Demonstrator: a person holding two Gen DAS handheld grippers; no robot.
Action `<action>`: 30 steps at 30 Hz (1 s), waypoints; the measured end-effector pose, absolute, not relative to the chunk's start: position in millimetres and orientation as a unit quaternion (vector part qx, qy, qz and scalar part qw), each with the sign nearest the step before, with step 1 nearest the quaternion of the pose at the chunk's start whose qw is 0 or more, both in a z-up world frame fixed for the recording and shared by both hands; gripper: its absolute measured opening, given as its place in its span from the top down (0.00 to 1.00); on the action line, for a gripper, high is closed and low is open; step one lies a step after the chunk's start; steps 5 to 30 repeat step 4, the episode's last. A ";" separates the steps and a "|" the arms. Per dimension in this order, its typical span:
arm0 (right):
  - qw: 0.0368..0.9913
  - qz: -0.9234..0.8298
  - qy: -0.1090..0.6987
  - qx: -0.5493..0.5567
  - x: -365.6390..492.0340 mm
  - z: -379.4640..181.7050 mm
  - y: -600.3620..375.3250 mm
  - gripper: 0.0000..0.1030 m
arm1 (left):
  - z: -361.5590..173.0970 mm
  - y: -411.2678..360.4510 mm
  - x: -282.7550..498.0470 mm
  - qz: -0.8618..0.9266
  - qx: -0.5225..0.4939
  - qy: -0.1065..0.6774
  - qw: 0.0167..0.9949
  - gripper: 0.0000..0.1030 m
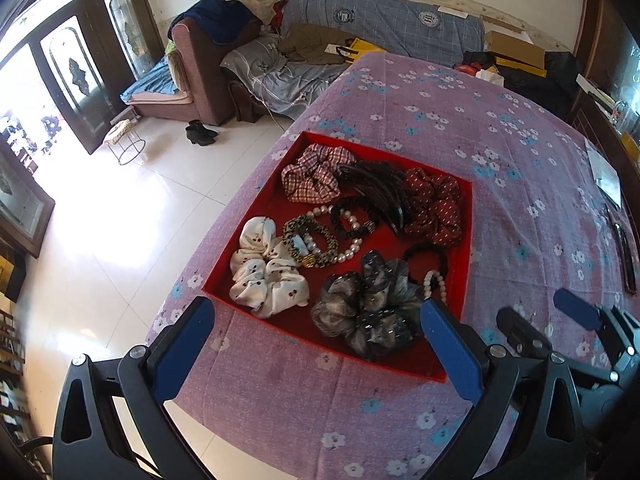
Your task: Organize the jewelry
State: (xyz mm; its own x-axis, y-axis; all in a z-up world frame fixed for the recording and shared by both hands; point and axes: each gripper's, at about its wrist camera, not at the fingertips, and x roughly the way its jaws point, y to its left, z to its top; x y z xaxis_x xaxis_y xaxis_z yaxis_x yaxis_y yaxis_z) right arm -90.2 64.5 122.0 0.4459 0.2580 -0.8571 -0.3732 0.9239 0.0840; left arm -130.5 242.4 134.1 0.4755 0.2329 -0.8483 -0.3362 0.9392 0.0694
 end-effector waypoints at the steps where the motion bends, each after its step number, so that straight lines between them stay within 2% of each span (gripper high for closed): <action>1: 0.848 0.184 0.493 -0.057 -90.0 121.3 58.9 0.25 | 134.7 238.1 -128.7 0.166 -0.052 0.484 0.858 0.00; 4: 0.850 0.172 0.496 -0.045 -87.2 119.3 36.4 0.25 | 134.2 218.7 -121.5 0.158 -0.046 0.485 0.859 0.00; 30: 0.850 0.172 0.496 -0.045 -87.2 119.3 36.4 0.25 | 134.2 218.7 -121.5 0.158 -0.046 0.485 0.859 0.00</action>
